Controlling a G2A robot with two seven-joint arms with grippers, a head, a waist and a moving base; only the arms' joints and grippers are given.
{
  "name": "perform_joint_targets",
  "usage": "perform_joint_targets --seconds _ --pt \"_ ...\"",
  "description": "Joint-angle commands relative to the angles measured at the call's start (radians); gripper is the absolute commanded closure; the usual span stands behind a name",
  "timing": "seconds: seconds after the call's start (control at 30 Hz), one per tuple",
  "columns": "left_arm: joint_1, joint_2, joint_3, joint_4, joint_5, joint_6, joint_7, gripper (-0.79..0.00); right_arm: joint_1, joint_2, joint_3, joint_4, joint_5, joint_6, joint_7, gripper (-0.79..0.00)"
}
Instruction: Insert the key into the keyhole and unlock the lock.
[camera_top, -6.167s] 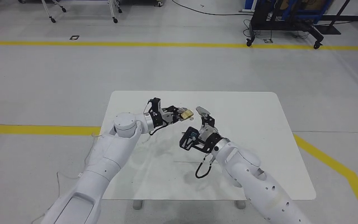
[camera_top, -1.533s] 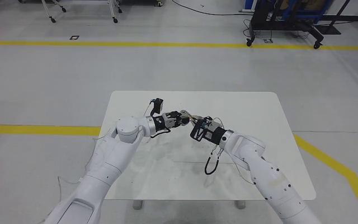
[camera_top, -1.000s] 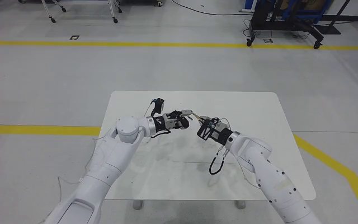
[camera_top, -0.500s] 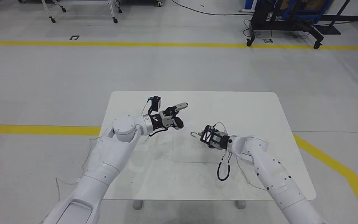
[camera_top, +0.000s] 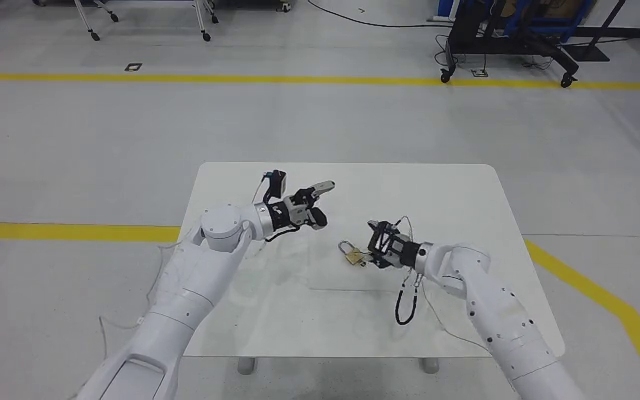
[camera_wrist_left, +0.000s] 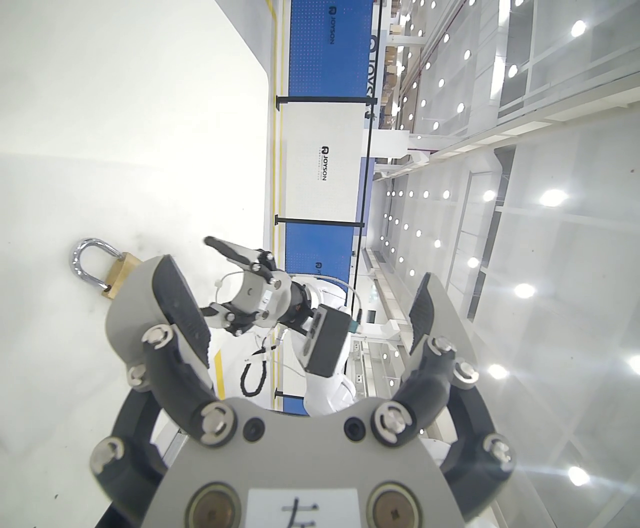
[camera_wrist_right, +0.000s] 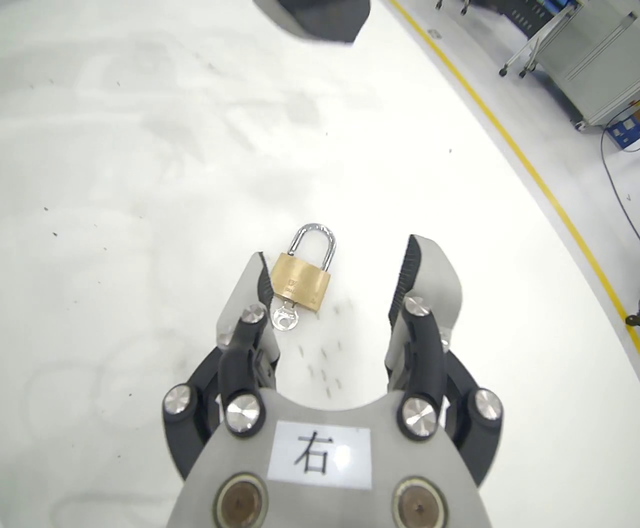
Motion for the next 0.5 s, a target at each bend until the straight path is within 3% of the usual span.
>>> perform_joint_targets --seconds 0.0,0.33,0.47 --pt "-0.001 0.0 -0.004 0.002 -0.003 -0.001 0.004 -0.785 -0.043 0.013 0.067 -0.034 0.01 -0.002 -0.104 -0.785" --pt "0.001 0.009 -0.052 0.001 -0.026 -0.027 0.037 -0.785 -0.283 0.059 0.377 -0.163 0.04 0.037 -0.644 -0.785" --pt "0.007 0.015 -0.066 -0.012 0.027 -0.068 0.087 -0.785 -0.294 0.06 0.39 -0.166 0.046 0.036 -0.666 -0.785"
